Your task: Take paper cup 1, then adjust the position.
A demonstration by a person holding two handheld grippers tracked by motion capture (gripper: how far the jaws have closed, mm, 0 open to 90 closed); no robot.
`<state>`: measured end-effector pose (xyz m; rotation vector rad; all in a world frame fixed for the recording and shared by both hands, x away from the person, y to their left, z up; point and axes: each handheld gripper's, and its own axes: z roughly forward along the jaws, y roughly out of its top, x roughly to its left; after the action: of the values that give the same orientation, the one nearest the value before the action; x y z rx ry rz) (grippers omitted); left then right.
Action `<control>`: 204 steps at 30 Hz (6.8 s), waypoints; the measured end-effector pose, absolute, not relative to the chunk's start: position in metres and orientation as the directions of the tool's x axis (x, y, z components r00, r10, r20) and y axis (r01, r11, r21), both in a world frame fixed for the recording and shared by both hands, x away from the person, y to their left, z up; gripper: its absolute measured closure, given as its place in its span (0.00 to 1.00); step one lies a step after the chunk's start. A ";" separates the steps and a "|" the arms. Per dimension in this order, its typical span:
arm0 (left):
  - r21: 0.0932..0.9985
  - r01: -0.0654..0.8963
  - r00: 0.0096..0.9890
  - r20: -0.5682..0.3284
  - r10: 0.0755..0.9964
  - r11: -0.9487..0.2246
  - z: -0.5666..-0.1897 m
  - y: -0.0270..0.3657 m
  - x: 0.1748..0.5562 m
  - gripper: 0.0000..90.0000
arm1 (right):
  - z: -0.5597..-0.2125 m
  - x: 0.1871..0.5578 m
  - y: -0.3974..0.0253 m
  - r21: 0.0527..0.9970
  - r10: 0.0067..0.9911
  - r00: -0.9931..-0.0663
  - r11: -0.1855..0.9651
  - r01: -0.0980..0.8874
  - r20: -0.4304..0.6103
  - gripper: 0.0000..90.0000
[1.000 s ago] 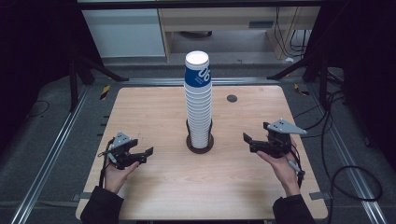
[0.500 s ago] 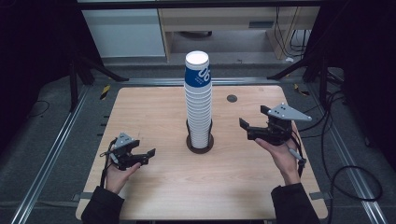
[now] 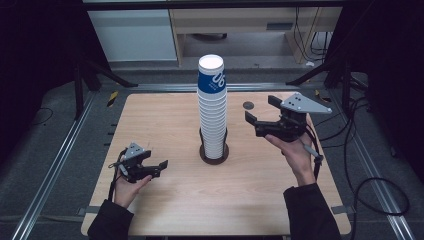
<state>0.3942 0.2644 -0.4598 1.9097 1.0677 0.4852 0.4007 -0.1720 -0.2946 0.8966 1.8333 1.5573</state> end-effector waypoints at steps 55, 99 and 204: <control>0.813 0.517 0.562 -0.085 0.822 -0.269 -0.467 0.260 0.396 0.20 | -0.252 0.470 -0.063 0.994 0.702 -0.712 0.078 0.072 -0.003 0.21; 0.809 0.524 0.557 -0.088 0.826 -0.267 -0.467 0.261 0.396 0.19 | -0.192 0.443 -0.107 0.997 0.743 -0.666 0.069 -0.028 -0.070 0.23; 0.821 0.372 0.867 -0.141 0.478 -0.434 -0.413 0.172 0.358 0.20 | -0.447 0.381 -0.075 0.782 0.278 -0.952 0.619 0.076 -0.128 0.23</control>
<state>0.3583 0.1723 -0.4129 2.0712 0.6172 0.1386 0.3805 -0.0747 -0.4472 0.2904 2.6077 1.2424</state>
